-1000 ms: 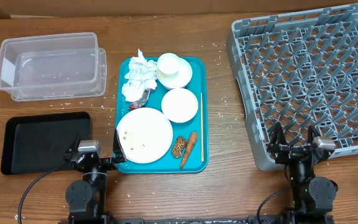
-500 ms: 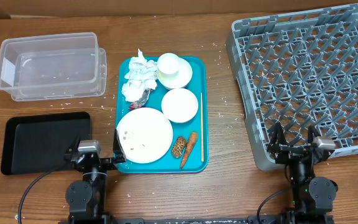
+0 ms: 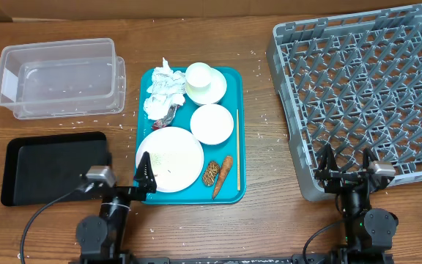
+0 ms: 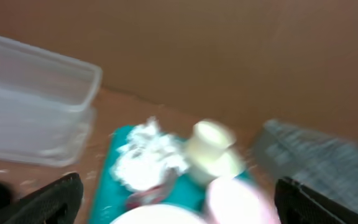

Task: Sort waste into correct bins and load items into the dishwasher
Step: 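Reach left gripper over crumpled paper towel on teal tray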

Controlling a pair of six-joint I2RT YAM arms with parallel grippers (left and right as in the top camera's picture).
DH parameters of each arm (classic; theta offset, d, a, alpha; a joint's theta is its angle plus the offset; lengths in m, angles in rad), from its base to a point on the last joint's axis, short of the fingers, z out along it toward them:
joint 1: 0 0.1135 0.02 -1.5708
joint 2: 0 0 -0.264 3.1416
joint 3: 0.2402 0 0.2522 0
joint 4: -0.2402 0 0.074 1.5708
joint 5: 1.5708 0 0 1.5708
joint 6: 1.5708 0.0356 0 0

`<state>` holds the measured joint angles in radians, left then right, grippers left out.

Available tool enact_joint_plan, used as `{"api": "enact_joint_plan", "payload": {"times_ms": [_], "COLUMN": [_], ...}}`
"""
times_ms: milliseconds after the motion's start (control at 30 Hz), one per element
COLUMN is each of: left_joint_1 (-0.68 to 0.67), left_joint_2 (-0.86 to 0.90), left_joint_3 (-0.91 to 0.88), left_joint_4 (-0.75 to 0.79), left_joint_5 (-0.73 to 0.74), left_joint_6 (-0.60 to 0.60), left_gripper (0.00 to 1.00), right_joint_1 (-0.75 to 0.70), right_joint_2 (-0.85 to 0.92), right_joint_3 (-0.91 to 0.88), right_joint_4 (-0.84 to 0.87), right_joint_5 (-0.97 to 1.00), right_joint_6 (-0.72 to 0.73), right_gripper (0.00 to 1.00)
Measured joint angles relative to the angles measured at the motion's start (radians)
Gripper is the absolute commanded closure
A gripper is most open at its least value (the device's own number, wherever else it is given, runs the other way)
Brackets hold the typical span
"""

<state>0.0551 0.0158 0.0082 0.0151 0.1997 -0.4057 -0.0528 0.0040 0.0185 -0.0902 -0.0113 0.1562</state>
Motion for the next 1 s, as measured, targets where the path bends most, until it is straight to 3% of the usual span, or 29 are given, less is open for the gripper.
{"api": "enact_joint_plan", "payload": {"times_ms": [200,300,367,433,667,900,1000], "left_joint_1": [0.0,0.0,0.0,0.0,0.0,0.005,-0.011], "left_joint_2": [-0.002,0.003,0.054,0.14,0.745,1.172,1.316], "left_joint_3": [0.004,0.037,0.126,0.23,0.92,1.297,1.435], "left_joint_4": [0.27,0.24,0.14,0.048,-0.492,-0.605,-0.723], "left_joint_5": [0.071,0.082,0.091,0.105,0.197,0.348,0.324], "left_joint_6": [-0.25,-0.304,-0.315,-0.285,0.006,0.13,0.177], "left_gripper": [0.0,0.0,0.0,0.0,0.0,0.0,0.0], "right_joint_1": [0.0,0.0,0.0,0.0,0.0,0.0,0.0], "right_joint_2": [0.0,0.0,0.001,0.001,0.002,0.002,0.002], "right_joint_3": [0.0,0.0,0.0,0.0,0.0,0.0,0.0], "right_joint_4": [0.0,0.0,0.0,0.001,0.0,0.0,0.0], "right_joint_5": [0.0,0.0,0.0,0.0,-0.001,-0.001,0.0], "right_joint_6": [0.0,0.0,0.0,0.0,0.0,0.0,0.0], "right_gripper": [0.0,0.0,0.0,0.0,0.0,0.0,0.0]}}
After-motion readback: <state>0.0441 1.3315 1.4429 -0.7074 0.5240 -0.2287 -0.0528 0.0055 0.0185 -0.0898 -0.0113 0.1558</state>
